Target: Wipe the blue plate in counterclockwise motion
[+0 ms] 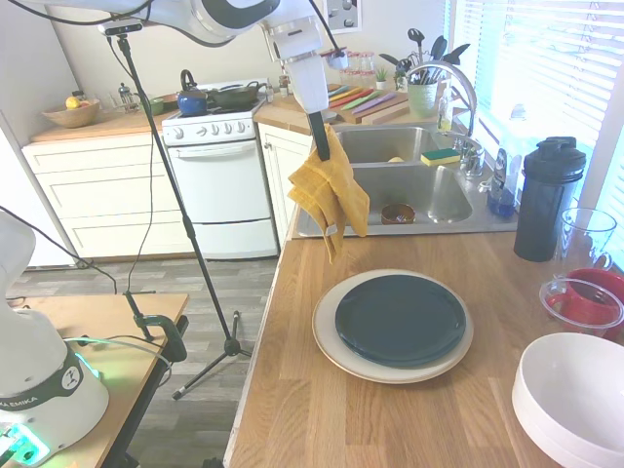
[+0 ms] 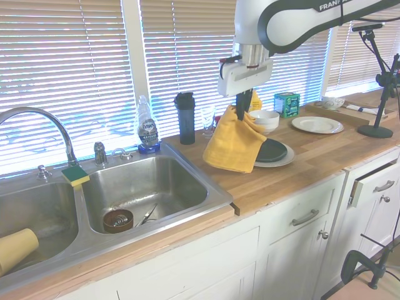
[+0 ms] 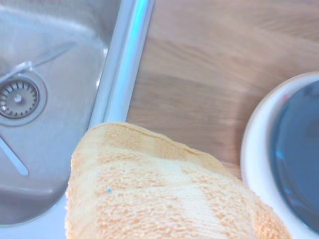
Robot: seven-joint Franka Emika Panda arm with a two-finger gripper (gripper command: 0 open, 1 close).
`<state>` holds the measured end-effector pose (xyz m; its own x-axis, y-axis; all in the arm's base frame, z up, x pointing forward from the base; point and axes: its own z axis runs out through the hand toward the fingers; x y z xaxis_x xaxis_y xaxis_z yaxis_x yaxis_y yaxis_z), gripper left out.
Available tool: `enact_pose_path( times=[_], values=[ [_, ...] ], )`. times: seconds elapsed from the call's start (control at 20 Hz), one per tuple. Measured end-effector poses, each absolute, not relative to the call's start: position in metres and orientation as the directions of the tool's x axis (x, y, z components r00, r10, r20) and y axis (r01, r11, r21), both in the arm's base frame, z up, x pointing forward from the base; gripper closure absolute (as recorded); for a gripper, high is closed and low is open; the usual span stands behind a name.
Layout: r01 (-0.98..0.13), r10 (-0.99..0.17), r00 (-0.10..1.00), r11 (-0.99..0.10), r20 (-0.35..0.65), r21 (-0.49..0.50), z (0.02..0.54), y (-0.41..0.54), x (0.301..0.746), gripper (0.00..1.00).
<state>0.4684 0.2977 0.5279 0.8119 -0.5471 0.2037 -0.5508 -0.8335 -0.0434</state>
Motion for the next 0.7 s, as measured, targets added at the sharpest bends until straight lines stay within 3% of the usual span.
enact_pose_path(
  times=[0.7],
  values=[
    [-0.564, -0.546, 0.822, -0.82, 0.161, 0.095, 0.395, 0.294, 0.52, 1.0]
  ],
)
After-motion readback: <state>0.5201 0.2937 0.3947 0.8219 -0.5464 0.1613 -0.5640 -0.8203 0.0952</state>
